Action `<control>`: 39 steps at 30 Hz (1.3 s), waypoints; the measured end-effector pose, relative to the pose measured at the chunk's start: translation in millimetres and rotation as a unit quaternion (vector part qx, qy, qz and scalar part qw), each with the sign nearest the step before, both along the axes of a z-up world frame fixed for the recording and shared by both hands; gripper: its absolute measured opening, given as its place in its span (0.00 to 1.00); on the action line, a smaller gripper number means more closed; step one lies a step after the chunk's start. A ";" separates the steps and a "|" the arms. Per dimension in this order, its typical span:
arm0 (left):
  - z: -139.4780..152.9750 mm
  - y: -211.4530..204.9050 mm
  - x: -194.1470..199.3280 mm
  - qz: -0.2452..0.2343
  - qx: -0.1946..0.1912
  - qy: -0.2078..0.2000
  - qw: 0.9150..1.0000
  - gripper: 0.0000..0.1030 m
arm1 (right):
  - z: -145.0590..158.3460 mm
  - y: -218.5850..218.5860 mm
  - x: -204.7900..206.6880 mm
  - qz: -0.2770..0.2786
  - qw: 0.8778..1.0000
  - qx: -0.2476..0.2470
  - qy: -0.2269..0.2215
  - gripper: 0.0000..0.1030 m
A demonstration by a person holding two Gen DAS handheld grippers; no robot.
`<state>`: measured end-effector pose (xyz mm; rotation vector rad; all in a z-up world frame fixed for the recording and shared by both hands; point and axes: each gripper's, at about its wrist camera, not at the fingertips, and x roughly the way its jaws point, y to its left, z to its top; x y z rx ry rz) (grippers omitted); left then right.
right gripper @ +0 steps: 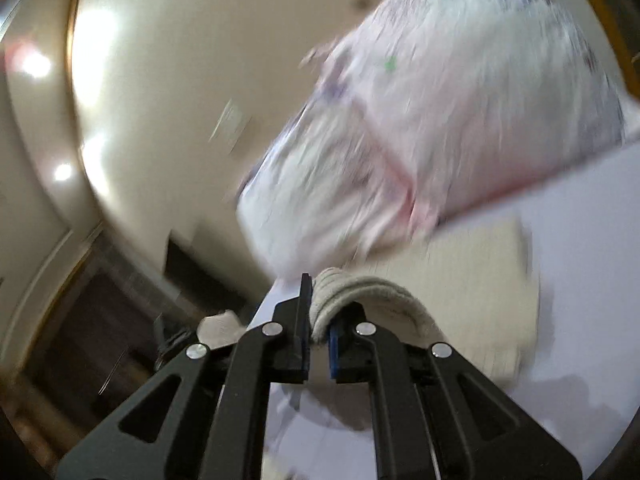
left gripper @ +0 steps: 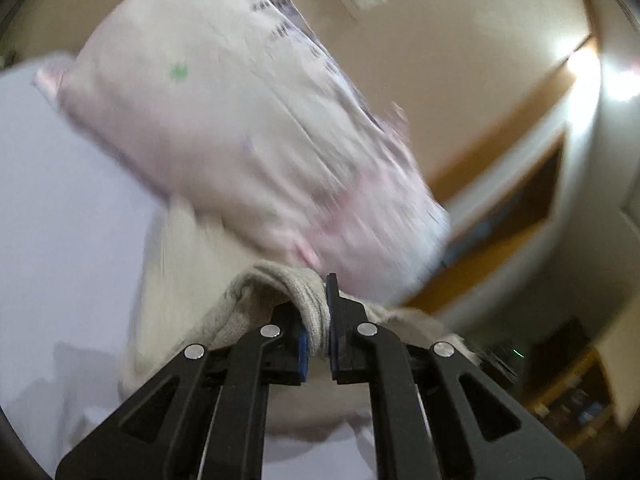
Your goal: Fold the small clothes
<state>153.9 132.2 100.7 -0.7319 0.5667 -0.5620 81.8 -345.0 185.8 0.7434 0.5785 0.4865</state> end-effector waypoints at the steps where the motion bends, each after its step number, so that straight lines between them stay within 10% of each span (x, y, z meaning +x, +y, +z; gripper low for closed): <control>1: -3.1 -8.4 27.1 0.016 0.012 0.011 1.000 0.07 | -7.0 -2.3 26.5 -0.029 1.000 -0.006 0.008 0.06; 4: -32.0 -32.9 97.9 0.028 0.073 0.080 0.994 0.08 | -65.9 -12.9 90.7 -0.114 0.983 -0.088 0.117 0.25; 6: -56.0 -34.9 117.8 0.002 0.055 0.151 0.987 0.08 | -96.8 -14.5 108.3 -0.147 0.960 -0.142 0.192 0.38; 8: -61.8 -26.0 109.4 -0.016 0.035 0.145 0.989 0.08 | -109.8 -17.2 101.4 -0.137 0.966 -0.116 0.187 0.55; 10: -60.2 -15.2 94.8 0.001 0.062 0.127 0.990 0.53 | -111.0 -15.5 92.6 -0.126 0.973 -0.103 0.163 0.74; 12: -57.8 -3.0 83.6 0.025 0.075 0.114 0.990 0.70 | -113.4 -11.3 89.1 -0.096 0.981 -0.088 0.145 0.75; 16: -69.8 10.6 82.1 0.012 0.091 0.148 0.985 0.69 | -150.3 1.1 113.2 -0.064 0.963 -0.123 0.230 0.75; 26: -103.5 12.1 80.1 0.027 0.162 0.210 0.964 0.61 | -93.7 -3.2 61.6 -0.058 0.984 -0.103 0.133 0.82; 34: -106.4 7.8 91.0 0.011 0.121 0.206 0.971 0.61 | -100.0 -5.8 54.7 -0.047 0.985 -0.103 0.128 0.83; 37: -123.5 3.2 93.7 -0.005 0.044 0.234 0.971 0.22 | -108.8 -9.2 52.2 -0.037 0.985 -0.093 0.138 0.83; 39: -126.7 4.9 89.1 0.005 -0.005 0.237 0.971 0.21 | -112.9 -12.3 49.2 -0.035 0.985 -0.093 0.143 0.83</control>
